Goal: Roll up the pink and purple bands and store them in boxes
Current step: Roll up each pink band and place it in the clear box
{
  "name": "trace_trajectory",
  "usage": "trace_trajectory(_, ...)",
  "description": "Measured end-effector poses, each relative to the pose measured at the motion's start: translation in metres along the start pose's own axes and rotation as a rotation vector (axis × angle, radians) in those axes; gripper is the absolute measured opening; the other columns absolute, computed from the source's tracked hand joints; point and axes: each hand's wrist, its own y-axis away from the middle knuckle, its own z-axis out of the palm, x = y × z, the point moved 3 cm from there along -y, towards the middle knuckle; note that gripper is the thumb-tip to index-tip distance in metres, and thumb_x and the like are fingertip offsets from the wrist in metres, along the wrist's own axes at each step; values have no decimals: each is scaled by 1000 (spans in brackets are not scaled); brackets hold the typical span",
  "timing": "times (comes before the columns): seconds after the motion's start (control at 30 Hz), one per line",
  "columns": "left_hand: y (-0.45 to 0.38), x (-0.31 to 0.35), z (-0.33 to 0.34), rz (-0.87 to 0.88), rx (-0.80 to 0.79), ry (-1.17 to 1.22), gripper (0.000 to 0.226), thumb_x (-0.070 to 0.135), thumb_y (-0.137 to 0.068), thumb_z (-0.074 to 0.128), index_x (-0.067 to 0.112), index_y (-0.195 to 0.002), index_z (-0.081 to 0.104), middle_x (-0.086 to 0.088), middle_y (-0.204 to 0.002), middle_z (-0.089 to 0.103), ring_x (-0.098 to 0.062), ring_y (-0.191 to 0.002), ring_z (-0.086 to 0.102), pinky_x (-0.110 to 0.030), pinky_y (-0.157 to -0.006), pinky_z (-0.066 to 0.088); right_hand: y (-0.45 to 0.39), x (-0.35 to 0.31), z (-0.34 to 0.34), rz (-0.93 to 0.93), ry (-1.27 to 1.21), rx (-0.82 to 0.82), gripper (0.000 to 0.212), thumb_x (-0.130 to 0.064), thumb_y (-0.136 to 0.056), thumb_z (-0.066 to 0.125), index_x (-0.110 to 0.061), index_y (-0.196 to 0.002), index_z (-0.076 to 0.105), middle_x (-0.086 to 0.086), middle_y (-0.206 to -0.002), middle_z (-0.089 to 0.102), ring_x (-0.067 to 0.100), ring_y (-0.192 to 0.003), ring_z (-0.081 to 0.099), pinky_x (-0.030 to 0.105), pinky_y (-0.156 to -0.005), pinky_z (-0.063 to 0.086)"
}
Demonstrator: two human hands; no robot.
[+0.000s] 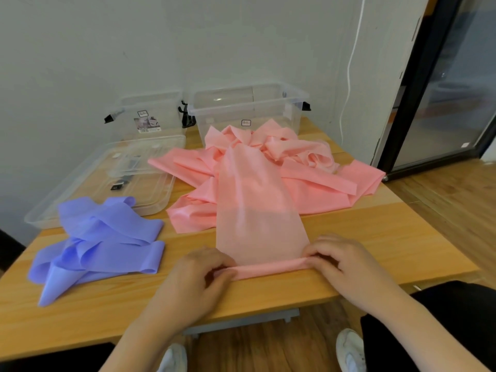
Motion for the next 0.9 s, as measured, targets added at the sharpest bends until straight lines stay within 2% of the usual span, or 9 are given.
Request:
trace_trajectory(0.1, -1, 4, 3, -49, -13, 30, 8, 24, -80, 56, 30, -78, 61, 13, -70, 59, -1, -67, 54, -8, -59, 37, 0, -1, 2, 71, -14, 10, 26, -19, -88, 59, -43, -79, 58, -22, -81, 60, -4, -85, 53, 9, -71, 37)
trace_trajectory(0.2, -1, 9, 5, -42, -37, 28, 17, 9, -82, 59, 26, -80, 57, 10, -79, 57, -2, -61, 51, -8, -53, 34, -1, -4, 2, 106, -61, 26, 25, -17, -81, 66, -38, -71, 58, -16, -65, 58, 4, -68, 52, 13, -59, 38)
trace_trajectory(0.3, -1, 8, 7, -48, -39, -36, 20, 16, -80, 60, 33, -80, 50, 7, -72, 56, 1, -66, 50, -9, -54, 34, -1, -5, 3, 102, -38, 25, 28, -13, -76, 70, -34, -66, 55, -17, -65, 55, 5, -64, 50, 15, -57, 37)
trace_trajectory(0.43, 0, 4, 2, 84, -33, -105, 3, 33, -75, 58, 33, -78, 59, 17, -74, 50, 6, -73, 44, -9, -64, 34, -3, -4, -1, 28, -13, -42, 22, -23, -75, 74, -38, -68, 59, -17, -84, 55, 1, -87, 52, 10, -73, 37)
trace_trajectory(0.5, 2, -1, -1, 110, -67, -69, 18, 47, -75, 60, 31, -80, 67, 21, -82, 52, 6, -82, 45, -8, -73, 36, -1, -3, -5, 26, -21, -118, 18, -29, -71, 76, -40, -74, 61, -24, -95, 53, -3, -96, 48, 6, -80, 33)
trace_trajectory(0.57, 3, -3, -3, 102, -97, -24, 30, 56, -72, 61, 30, -84, 70, 23, -86, 56, 6, -86, 48, -8, -77, 37, 0, -1, -5, 16, 0, -129, 20, -26, -74, 74, -41, -79, 61, -24, -91, 56, -5, -97, 49, 6, -81, 33)
trace_trajectory(0.73, 2, -2, -1, 5, 26, 29, 9, 35, -82, 54, 32, -77, 61, 18, -69, 59, 1, -71, 54, -11, -63, 40, 0, -4, 2, 69, -43, 1, 25, -20, -87, 61, -43, -79, 57, -21, -81, 60, -5, -85, 53, 8, -71, 37)
trace_trajectory(0.83, 0, -1, 7, -106, 75, 32, 13, 16, -82, 60, 27, -79, 56, 9, -64, 57, -6, -72, 55, -11, -58, 39, -1, -6, 5, 122, -30, 99, 27, -16, -82, 65, -40, -73, 54, -14, -67, 55, 1, -73, 52, 12, -61, 39)
trace_trajectory(0.9, -1, 1, 9, -95, 129, -74, 5, 23, -77, 58, 27, -78, 56, 13, -65, 54, -9, -69, 53, -12, -57, 37, -2, -7, 6, 109, 35, 123, 29, -14, -77, 69, -36, -67, 53, -10, -65, 51, 4, -74, 49, 13, -60, 37)
